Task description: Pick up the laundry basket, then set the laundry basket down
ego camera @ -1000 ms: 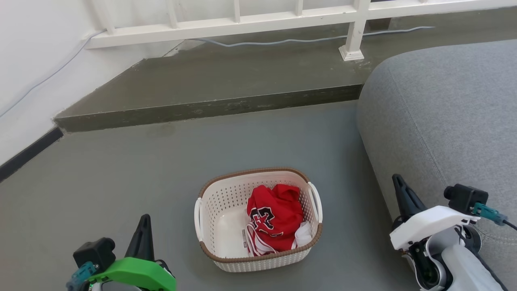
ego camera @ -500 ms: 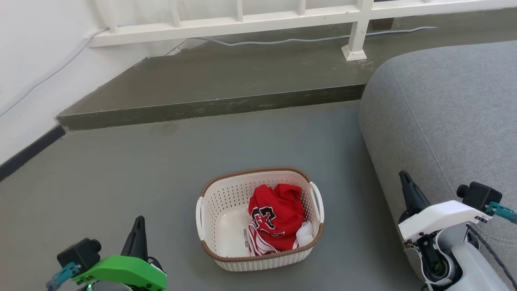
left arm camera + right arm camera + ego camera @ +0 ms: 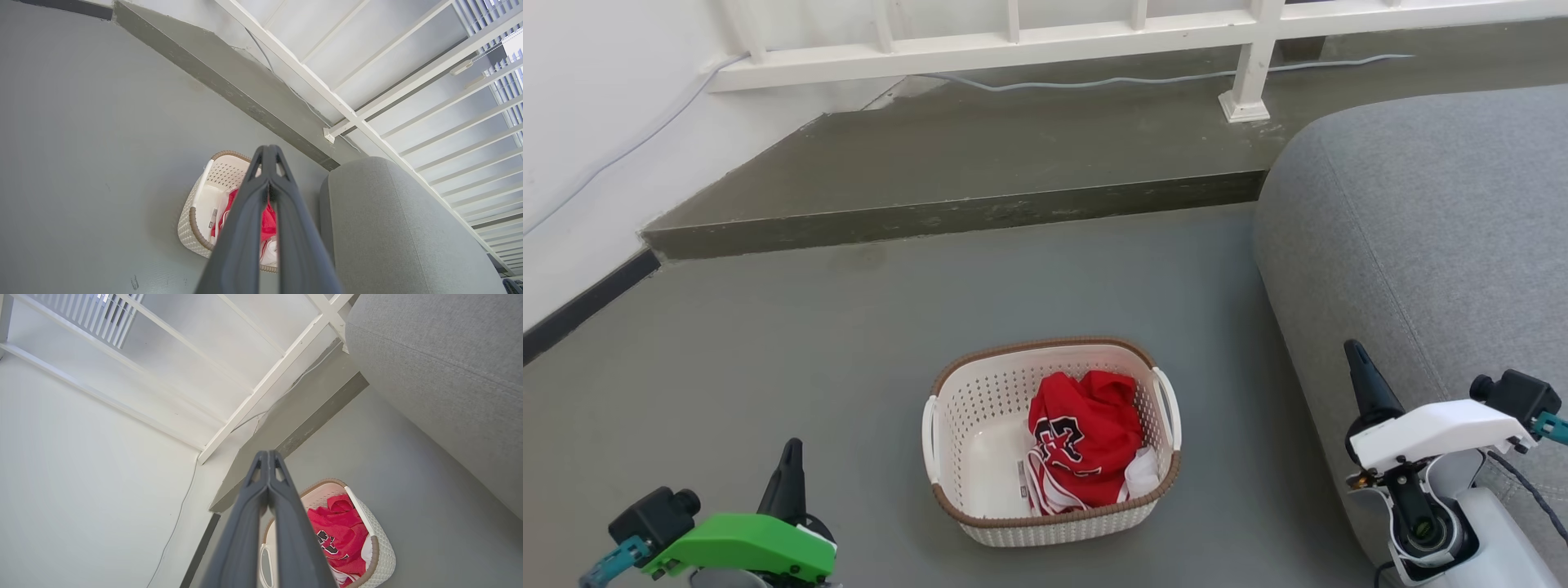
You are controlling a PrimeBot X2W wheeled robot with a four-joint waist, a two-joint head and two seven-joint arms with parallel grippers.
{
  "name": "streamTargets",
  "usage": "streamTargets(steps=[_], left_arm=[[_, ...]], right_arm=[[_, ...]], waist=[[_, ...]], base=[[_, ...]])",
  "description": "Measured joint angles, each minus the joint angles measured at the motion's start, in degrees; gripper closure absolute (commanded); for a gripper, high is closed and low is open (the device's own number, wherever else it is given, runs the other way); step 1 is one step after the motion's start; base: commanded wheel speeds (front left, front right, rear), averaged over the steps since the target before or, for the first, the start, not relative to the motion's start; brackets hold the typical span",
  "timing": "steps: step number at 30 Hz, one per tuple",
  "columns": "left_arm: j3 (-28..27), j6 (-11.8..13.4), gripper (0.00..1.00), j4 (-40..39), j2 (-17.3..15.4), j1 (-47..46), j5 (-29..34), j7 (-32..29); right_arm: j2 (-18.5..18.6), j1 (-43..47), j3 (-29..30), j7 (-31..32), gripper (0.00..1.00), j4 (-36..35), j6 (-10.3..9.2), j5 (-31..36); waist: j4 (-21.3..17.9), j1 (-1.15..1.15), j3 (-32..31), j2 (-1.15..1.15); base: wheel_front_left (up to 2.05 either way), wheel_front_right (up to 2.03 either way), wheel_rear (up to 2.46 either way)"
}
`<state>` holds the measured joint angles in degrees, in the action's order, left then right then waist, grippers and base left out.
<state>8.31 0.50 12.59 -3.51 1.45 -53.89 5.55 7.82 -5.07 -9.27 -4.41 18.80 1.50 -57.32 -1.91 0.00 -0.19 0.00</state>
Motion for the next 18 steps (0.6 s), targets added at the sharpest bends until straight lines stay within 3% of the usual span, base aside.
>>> streamTargets(steps=[18], left_arm=[[-2.9, -2.0, 1.00, 0.9, -0.1, -1.2, -12.4, -2.8]], right_arm=[[-1.6, 0.0, 5.1, 3.2, 1.00, -0.5, 1.52, -10.5]], waist=[[0.6, 0.00, 0.1, 0.00]], base=[[0.00, 0.00, 0.00]])
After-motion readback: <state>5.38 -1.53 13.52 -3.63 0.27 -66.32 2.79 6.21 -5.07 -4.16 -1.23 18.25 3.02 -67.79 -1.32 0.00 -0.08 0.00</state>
